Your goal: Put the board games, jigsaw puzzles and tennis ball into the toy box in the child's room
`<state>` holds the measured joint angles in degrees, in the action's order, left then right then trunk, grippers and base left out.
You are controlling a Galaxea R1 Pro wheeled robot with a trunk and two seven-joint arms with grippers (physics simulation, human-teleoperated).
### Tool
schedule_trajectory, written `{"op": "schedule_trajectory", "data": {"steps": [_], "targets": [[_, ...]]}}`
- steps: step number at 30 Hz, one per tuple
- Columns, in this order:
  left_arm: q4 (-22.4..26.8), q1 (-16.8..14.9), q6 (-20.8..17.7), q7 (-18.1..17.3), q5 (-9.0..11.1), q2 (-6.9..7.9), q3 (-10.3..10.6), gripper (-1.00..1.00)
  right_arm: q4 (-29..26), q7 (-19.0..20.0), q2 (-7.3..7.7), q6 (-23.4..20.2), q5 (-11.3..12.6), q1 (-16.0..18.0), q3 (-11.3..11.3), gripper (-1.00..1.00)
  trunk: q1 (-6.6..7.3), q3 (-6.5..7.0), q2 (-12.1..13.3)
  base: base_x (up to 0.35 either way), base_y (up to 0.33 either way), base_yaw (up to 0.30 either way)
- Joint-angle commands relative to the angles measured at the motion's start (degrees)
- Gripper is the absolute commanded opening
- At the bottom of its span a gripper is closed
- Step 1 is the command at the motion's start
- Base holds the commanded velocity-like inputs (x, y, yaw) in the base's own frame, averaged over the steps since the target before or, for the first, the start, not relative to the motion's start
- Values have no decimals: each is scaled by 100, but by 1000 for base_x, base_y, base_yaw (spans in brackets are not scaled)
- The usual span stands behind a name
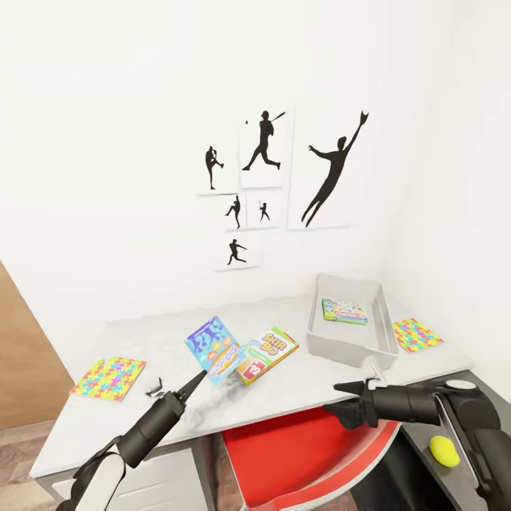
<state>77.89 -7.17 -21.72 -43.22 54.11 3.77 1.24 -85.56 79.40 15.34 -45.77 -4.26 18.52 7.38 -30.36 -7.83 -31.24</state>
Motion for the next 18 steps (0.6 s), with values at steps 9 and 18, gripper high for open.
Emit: {"op": "schedule_trajectory", "data": {"steps": [9, 18], "targets": [[656, -58, -357, 17, -32, 88, 783, -100, -33, 49, 403, -54, 680, 6, 257, 100, -3, -11, -9, 0, 0, -14], [1118, -510, -1084, 48, -596, 49, 1066, -100, 4, 25, 723, -40, 1410, 9, 422, 100, -3, -11, -9, 0, 0, -1]]}}
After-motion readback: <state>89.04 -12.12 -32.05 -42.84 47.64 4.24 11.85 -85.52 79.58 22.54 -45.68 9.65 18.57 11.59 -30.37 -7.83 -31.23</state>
